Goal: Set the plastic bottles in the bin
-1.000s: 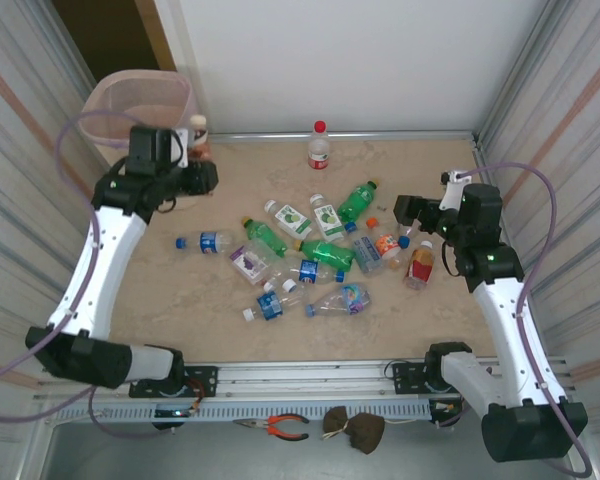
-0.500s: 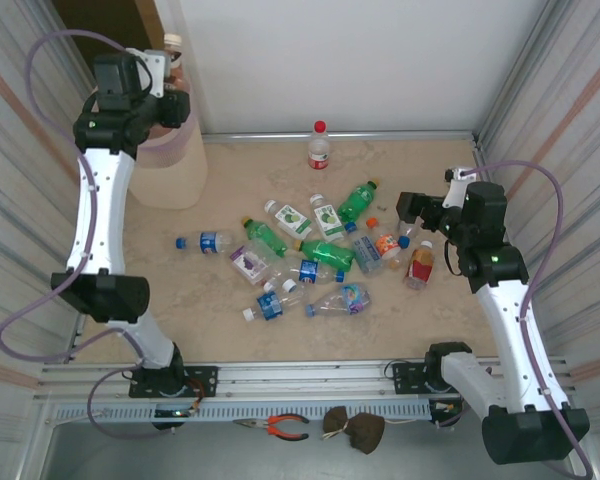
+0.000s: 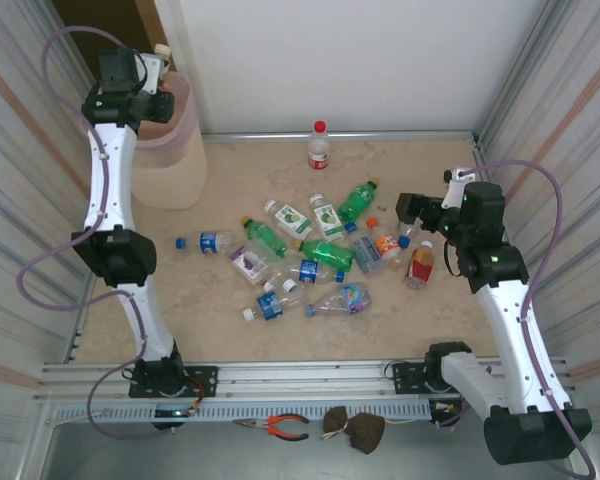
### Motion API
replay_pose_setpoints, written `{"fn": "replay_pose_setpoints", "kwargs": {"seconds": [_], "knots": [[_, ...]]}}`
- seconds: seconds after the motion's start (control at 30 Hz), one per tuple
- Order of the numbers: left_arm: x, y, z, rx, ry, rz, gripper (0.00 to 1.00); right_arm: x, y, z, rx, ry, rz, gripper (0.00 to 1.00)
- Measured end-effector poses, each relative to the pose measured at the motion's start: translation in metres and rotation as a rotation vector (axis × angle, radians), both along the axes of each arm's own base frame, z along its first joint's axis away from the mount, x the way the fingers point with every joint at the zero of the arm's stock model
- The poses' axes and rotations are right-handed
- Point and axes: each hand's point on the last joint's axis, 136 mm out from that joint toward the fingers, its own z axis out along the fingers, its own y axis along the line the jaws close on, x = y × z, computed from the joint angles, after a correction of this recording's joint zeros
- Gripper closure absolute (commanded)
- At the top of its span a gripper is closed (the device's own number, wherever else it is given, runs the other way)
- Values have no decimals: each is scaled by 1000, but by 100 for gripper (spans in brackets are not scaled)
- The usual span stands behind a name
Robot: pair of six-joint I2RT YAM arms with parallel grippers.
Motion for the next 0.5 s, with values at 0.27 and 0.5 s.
{"fn": "replay_pose_setpoints", "kwargs": {"seconds": [0.27, 0.5], "knots": [[15, 25, -45, 7, 107, 40, 55, -2, 8, 0, 2, -1, 25, 1], [13, 46, -85, -30, 217, 70, 55, -3, 16, -1, 0, 3, 49, 1]]}}
